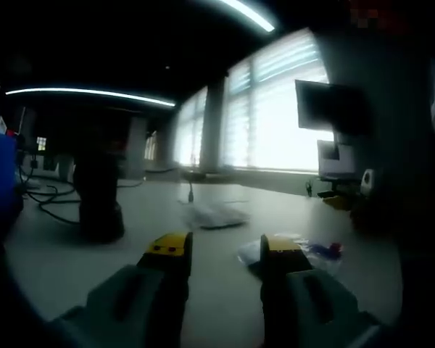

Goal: Clip sheet goods on table flip sheet goods clip sheet goods scan sheet goods put sheet goods back to table

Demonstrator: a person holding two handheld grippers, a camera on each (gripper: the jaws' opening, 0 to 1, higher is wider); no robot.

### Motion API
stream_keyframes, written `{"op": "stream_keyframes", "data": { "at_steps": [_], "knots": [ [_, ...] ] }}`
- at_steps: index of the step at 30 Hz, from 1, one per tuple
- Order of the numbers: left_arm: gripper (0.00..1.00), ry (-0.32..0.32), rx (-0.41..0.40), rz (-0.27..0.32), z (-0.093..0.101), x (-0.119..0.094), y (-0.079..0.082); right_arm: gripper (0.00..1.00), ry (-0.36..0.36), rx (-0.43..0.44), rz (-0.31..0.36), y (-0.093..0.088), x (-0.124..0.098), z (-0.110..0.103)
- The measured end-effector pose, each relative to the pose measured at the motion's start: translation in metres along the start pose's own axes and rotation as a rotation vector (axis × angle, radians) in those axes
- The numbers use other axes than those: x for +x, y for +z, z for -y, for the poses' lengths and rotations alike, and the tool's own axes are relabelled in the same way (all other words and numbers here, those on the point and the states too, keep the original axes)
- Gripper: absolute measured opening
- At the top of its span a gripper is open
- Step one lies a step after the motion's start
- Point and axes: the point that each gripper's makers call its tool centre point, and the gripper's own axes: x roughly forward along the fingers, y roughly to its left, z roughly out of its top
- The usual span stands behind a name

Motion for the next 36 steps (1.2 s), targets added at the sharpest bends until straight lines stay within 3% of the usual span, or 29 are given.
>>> {"op": "stream_keyframes", "data": {
  "at_steps": [5,36],
  "knots": [
    [0.3,-0.002,0.006,-0.009,0.0011,0.0007,-0.0017,0.43,0.005,0.032,0.031,0.006,-0.0016,-0.0007],
    [0.3,-0.002,0.043,-0.018,0.0032,0.0013,-0.0026,0.39,-0.033,0.018,-0.005,-0.001,-0.0008,0.0054]
  ]
}}
